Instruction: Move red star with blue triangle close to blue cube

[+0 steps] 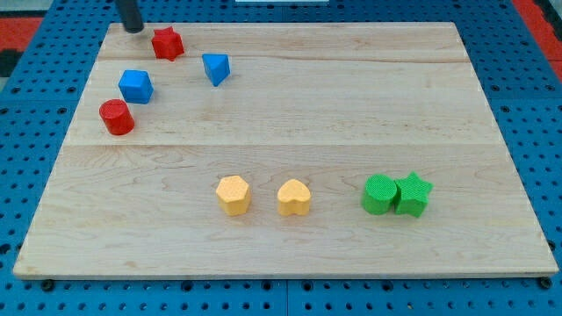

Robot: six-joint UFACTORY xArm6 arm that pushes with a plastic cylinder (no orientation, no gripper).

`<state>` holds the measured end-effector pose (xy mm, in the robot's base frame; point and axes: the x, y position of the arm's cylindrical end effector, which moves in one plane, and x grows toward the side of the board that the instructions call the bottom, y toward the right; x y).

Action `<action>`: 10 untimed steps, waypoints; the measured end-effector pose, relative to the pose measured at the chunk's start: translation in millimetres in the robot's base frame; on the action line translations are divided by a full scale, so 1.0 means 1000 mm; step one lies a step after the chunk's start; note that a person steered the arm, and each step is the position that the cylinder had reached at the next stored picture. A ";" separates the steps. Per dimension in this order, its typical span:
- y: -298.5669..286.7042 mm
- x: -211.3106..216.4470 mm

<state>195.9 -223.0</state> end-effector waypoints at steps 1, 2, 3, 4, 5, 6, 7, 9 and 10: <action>0.037 0.002; 0.036 0.024; 0.026 0.043; 0.018 0.034; 0.008 0.025; 0.008 0.012; 0.027 0.012; 0.034 0.060; 0.034 0.074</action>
<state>269.6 -188.8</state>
